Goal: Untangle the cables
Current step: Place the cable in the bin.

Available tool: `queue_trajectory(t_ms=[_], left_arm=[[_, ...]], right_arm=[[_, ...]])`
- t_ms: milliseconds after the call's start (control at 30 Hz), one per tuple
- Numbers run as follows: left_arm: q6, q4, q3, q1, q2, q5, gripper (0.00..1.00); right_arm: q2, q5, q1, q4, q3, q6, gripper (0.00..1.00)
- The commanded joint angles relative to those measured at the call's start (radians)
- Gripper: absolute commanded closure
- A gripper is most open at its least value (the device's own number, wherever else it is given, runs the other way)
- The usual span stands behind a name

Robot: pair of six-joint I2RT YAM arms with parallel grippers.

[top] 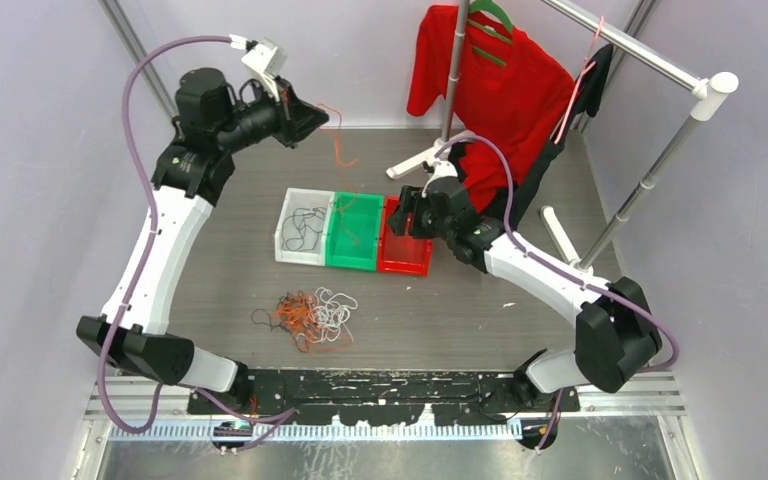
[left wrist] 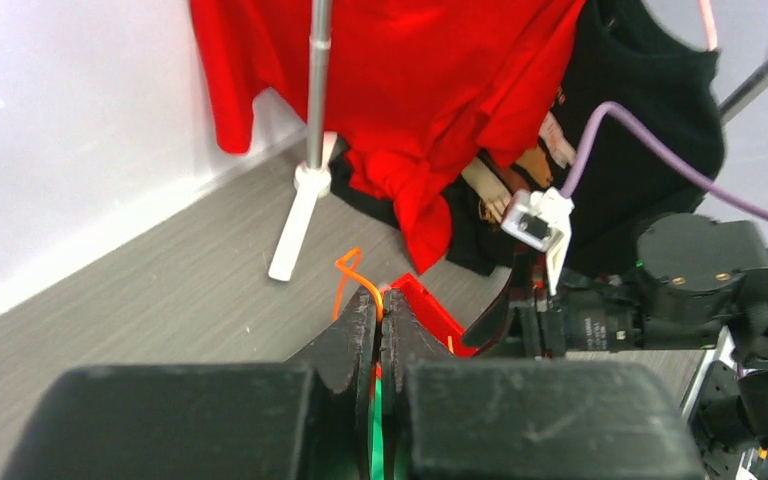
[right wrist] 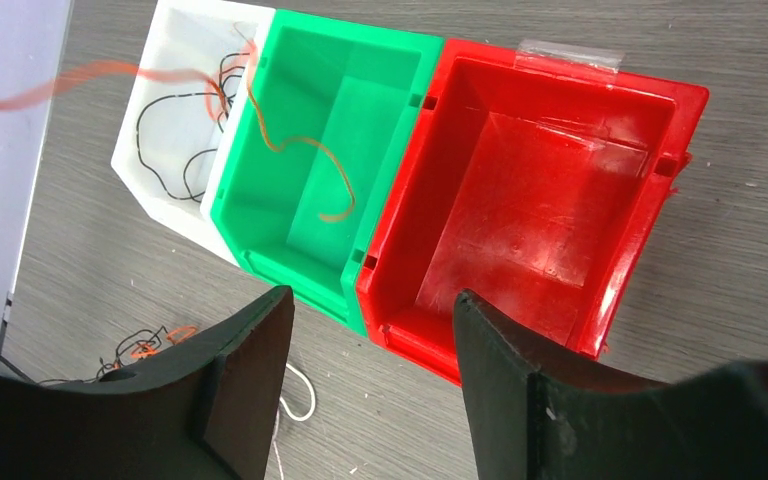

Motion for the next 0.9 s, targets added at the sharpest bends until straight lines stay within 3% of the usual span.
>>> queue_trajectory(t_ms=[0, 367, 633, 867], left_arm=[[0.036, -0.001, -0.039, -0.046, 0.031, -0.035, 1.0], [0.085, -0.032, -0.097, -0.13, 0.077, -0.092, 1.0], [0.379, -0.154, -0.175, -0.133, 0.129, -0.249, 1.0], [0.491, -0.108, -0.234, -0.138, 0.183, -0.313, 1.0]], right_arm=[[-0.063, 0.038, -0.008, 0.065, -0.007, 0.013, 0.35], [-0.096, 0.048, -0.021, 0.056, -0.011, 0.014, 0.35], [-0.109, 0.074, -0.037, 0.058, -0.042, 0.024, 0.35], [-0.106, 0.068, -0.042, 0.071, -0.055, 0.029, 0.35]])
